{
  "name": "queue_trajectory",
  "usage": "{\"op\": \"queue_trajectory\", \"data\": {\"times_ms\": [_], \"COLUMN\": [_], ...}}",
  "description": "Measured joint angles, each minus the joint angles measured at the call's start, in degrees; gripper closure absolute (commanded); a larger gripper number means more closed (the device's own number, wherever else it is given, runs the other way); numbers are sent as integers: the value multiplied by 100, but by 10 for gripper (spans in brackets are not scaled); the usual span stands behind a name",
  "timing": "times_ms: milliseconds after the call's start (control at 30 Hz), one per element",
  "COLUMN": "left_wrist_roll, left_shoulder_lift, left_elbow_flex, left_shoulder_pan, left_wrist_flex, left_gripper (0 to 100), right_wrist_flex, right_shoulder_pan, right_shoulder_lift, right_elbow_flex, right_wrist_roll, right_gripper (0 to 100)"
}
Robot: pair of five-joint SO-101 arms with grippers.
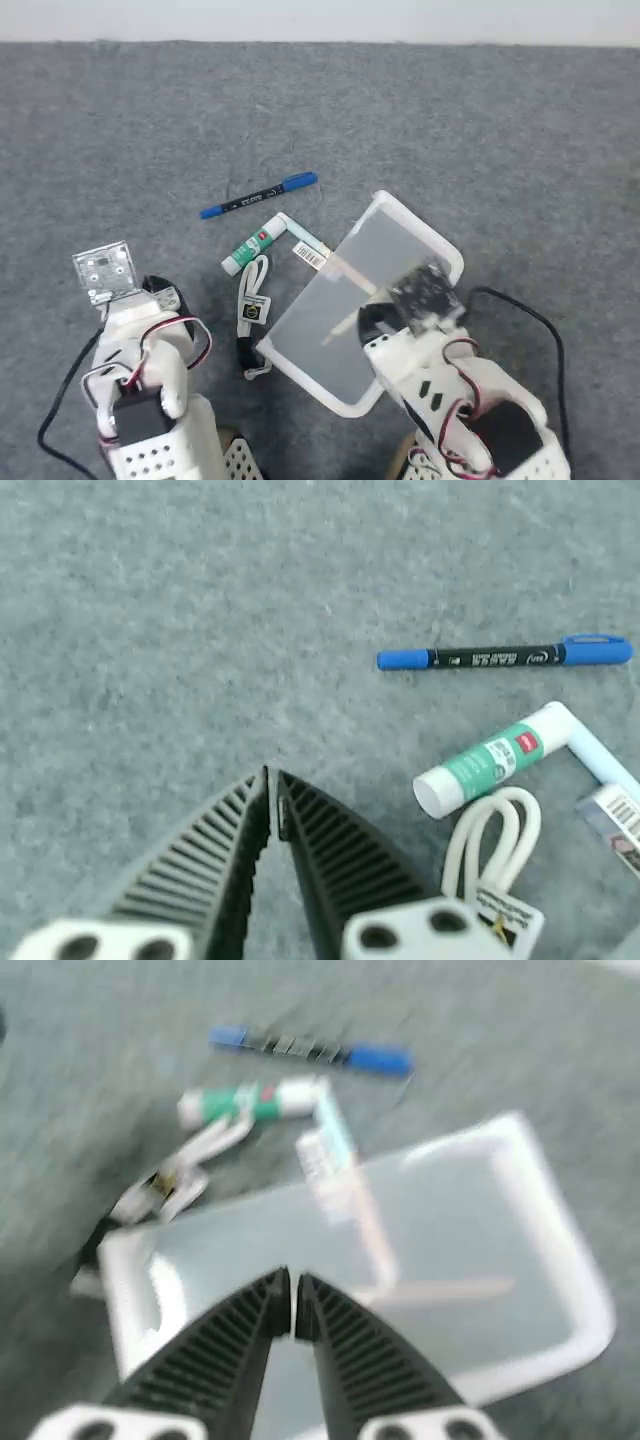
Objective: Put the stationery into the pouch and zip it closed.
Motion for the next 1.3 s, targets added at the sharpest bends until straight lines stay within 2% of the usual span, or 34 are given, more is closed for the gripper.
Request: {"op": "queue_trajectory", "data": {"times_ms": [233, 433, 567, 667, 833, 967, 1300], "left_wrist_roll": [-26, -26, -26, -26, -26, 308, 475], "left_shoulder_lift": [0, 0, 0, 0, 0, 0, 0], "left_elbow_flex": [9, 9, 9, 9, 9, 9, 114], "left_shoulder_pan": [-26, -26, -26, -88, -501, -659, -668], "left_wrist_flex": [-149, -149, -149, -229, -308, -308, -308], "left_gripper": [987, 987, 979, 915, 799, 765, 767], "right_wrist_flex": [0, 0, -79, -185, -519, -932, -1609], "right_shoulder_pan": [-492, -1160, -1864, -2136, -2268, -2277, -2295], "right_shoulder_lift": [1820, 3358, 4000, 4220, 4237, 4237, 4237], "right_elbow_flex": [-1389, -1978, -2013, -2013, -1758, -1275, -404], "right_wrist_roll": [-404, -264, 18, 62, 70, 70, 114], "right_gripper": [990, 984, 863, 756, 636, 512, 523]}}
